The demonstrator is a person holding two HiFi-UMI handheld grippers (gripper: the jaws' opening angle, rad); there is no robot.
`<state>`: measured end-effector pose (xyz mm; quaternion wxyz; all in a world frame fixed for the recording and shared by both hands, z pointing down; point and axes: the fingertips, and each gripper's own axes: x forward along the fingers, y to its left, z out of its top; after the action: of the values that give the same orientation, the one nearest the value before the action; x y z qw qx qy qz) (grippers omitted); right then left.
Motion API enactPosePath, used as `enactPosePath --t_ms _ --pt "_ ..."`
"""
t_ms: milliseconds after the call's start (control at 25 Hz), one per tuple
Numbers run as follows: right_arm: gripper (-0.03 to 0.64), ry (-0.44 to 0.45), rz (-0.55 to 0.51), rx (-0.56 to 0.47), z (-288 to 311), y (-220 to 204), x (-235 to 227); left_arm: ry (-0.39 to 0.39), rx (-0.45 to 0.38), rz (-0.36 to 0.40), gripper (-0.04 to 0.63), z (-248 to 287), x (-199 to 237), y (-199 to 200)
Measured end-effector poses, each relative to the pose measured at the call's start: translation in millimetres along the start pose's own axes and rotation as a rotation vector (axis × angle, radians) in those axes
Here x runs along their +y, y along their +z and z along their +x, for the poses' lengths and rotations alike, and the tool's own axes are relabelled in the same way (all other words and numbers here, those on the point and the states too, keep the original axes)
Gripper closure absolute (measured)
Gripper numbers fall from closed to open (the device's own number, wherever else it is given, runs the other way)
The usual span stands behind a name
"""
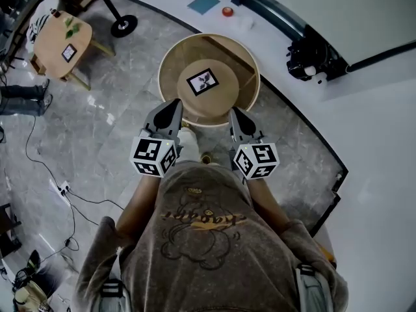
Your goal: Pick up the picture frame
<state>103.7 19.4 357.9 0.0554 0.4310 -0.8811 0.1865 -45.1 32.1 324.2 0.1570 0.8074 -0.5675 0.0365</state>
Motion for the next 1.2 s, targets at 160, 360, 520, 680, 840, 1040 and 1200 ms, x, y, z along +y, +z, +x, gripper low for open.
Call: enactPosePath --t_ms 160,360,520,680,840,1040,1200 --pt "0.598 -0.010 0.006 0.007 19.3 5.6 -5.9 -0.009 0.011 -0.005 0.577 19.3 14.2 4.9" --pt "0.598 -0.031 0.014 0.007 48.1 17.0 -15.0 -0.028 0.025 -0.008 0.577 47.1 35.3 13.2" --pt "0.598 -0.056 0.024 0.007 74.5 27.2 -22.0 -0.054 0.035 -0.005 0.577 72.8 53.7 23.9" --pt "0.598 -0.090 0.034 -0.002 104.0 39.5 -28.9 -0.092 0.047 0.005 0.577 101.5 74.7 36.2" --pt "0.598 -0.129 0.042 -0.013 133.8 53.0 -34.6 -0.141 0.064 0.019 0.577 130.7 96.1 49.1" --pt "0.598 -0.177 0.044 -0.027 165.2 65.3 -41.1 -0.211 0.074 0.067 0.577 161.6 115.1 64.0" --pt "0.598 -0.201 0.047 -0.040 180.9 74.5 -44.8 -0.245 0.074 0.084 0.577 181.1 122.9 73.7"
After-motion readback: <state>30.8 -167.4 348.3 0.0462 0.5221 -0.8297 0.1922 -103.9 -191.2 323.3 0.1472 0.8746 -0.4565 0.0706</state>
